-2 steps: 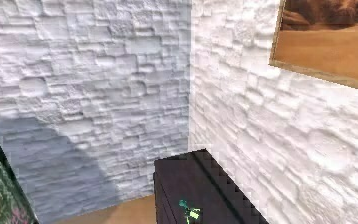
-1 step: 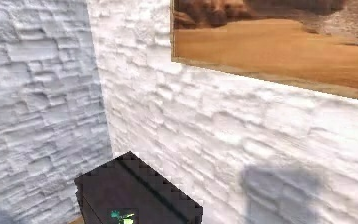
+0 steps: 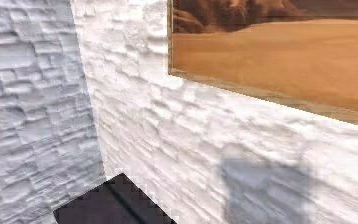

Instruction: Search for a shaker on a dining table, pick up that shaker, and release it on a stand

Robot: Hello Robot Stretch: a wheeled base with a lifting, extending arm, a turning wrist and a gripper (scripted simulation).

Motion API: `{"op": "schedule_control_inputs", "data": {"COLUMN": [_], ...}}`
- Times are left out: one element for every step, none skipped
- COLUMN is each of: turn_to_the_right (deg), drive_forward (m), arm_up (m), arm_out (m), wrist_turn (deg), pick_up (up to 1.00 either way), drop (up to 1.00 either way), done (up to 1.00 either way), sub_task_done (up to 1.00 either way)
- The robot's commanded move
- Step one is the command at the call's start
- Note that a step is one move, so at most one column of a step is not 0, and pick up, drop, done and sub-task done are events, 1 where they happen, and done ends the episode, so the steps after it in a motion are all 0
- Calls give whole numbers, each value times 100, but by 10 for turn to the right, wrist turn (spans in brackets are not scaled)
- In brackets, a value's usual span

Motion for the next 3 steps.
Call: {"op": "schedule_control_inputs", "data": {"turn_to_the_right": [450,450,330], "drive_forward": [0,0,0], "arm_up": [0,0,0], "arm_out": [0,0,0], "wrist_turn": [0,0,0], "pick_up": [0,0,0], "drop": [0,0,0], "done": [0,0,0], "sub_task_done": [0,0,0]}}
